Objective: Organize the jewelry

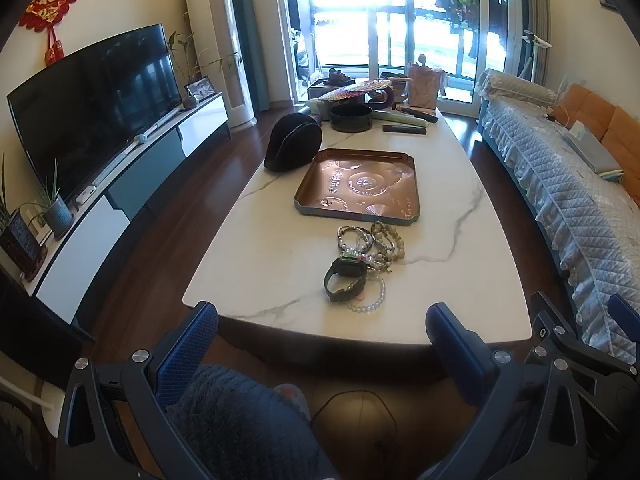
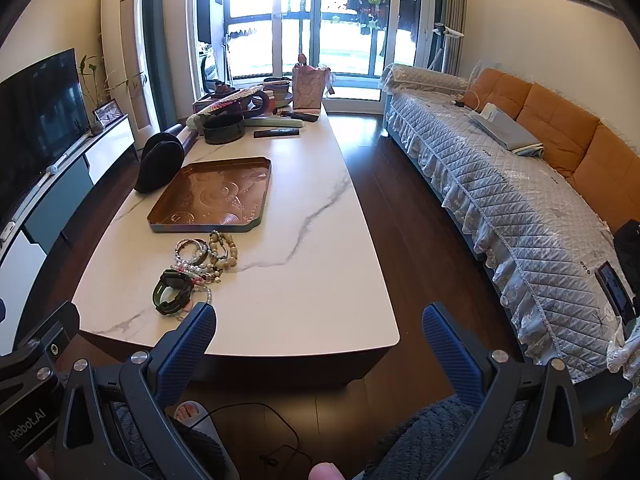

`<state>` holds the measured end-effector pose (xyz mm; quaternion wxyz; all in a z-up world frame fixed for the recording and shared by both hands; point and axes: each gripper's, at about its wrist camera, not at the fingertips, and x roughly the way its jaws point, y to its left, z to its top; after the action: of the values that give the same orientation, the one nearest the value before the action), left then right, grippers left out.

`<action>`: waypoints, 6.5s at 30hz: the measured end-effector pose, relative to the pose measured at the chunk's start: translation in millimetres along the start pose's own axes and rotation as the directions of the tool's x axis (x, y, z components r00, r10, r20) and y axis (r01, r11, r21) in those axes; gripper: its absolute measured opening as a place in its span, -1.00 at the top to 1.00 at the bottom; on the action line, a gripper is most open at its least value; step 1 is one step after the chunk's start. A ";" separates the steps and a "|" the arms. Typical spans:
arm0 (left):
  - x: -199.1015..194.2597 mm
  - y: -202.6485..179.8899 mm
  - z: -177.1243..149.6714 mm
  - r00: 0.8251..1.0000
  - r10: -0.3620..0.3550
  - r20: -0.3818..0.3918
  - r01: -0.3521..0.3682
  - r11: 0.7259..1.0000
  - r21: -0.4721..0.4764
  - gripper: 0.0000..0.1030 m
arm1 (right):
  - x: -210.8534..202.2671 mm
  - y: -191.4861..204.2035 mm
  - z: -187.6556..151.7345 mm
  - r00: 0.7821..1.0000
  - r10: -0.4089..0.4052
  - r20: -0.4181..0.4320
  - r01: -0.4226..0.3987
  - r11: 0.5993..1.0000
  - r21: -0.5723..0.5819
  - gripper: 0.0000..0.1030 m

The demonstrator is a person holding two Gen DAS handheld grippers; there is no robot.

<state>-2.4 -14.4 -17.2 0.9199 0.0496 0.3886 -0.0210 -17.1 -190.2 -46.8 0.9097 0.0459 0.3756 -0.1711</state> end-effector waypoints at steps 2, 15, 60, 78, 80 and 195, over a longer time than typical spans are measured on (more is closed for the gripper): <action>0.1 0.3 0.6 1.000 0.002 0.001 -0.002 1.000 0.002 -1.00 | -0.5 -1.9 -0.1 1.000 -0.002 -0.002 0.002 1.000 0.004 -1.00; 4.1 -10.3 -7.4 0.997 -0.005 0.077 -0.003 0.995 0.100 -1.00 | 8.7 -12.3 -1.1 0.998 0.060 0.016 -0.061 0.997 0.046 -1.00; 295.7 36.8 76.7 0.820 -0.499 -0.280 0.564 0.789 0.243 0.68 | 246.8 82.5 72.7 0.775 0.589 -0.229 -0.620 0.640 -0.454 0.51; 335.9 27.2 77.4 0.807 -0.479 -0.346 0.561 0.805 0.192 0.64 | 299.9 114.2 57.8 0.795 0.489 -0.360 -0.607 0.615 -0.504 0.66; 338.9 23.7 76.8 0.811 -0.469 -0.349 0.555 0.806 0.205 0.64 | 305.2 117.3 54.7 0.799 0.470 -0.375 -0.602 0.616 -0.508 0.70; 336.7 11.7 195.2 0.908 -0.417 -0.031 0.419 0.906 0.062 0.94 | 269.9 111.5 176.2 0.807 0.590 -0.044 -0.568 0.753 -0.332 0.79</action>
<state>372.3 -23.8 -122.4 0.8885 -0.0037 0.3970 -0.2300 317.0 -197.8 -114.8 0.9236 0.0022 0.3370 0.1826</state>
